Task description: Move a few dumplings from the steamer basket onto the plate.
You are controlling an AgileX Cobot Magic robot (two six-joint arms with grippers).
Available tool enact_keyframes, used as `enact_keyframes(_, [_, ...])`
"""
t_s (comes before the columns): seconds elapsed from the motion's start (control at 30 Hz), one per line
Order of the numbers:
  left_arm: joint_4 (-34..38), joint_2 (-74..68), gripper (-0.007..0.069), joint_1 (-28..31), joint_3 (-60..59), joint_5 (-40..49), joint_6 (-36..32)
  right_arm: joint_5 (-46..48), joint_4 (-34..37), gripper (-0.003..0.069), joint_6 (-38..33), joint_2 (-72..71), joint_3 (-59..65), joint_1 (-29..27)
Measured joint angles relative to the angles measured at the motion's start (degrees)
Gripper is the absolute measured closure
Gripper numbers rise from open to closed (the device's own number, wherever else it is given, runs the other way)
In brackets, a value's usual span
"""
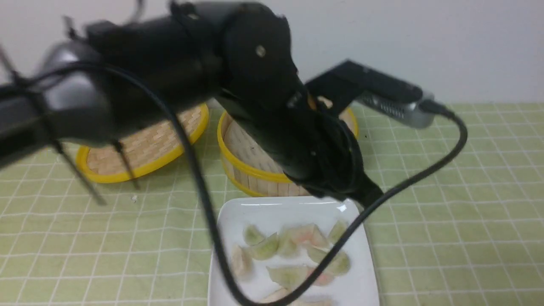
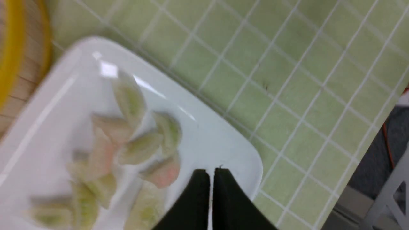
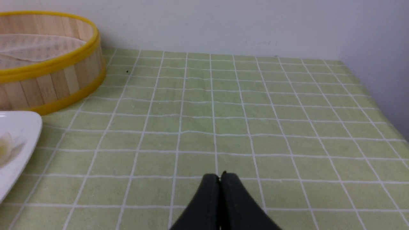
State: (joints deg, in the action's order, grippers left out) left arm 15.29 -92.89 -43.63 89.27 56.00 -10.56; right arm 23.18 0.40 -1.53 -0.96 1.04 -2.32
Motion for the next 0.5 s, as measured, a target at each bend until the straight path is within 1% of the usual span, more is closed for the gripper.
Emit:
enact_keyframes(0.1, [-4.96,8.10,0.0631,0.00,0.00,-1.67,2.58,0.00,0.00,0.0673,0.00,0.00,0.00,0.00])
enact_keyframes(0.2, [-11.40,18.17,0.0631,0.00,-1.80,-4.12,6.39,0.00,0.00,0.0673,0.00,0.00,0.00,0.00])
enact_keyframes(0.33, [-16.56,28.88,0.0631,0.00,-8.13,-9.05,11.01,0.00,0.00,0.0673,0.00,0.00,0.00,0.00])
enact_keyframes(0.4, [-18.69,36.26,0.0631,0.00,-14.71,-14.45,13.79,0.00,0.00,0.0673,0.00,0.00,0.00,0.00])
enact_keyframes(0.47, [-19.50,40.37,0.0631,0.00,-20.22,-19.54,15.46,0.00,0.00,0.0673,0.00,0.00,0.00,0.00])
enact_keyframes(0.5, [-19.78,43.61,0.0631,0.00,-24.45,-23.89,16.49,0.00,0.00,0.0673,0.00,0.00,0.00,0.00])
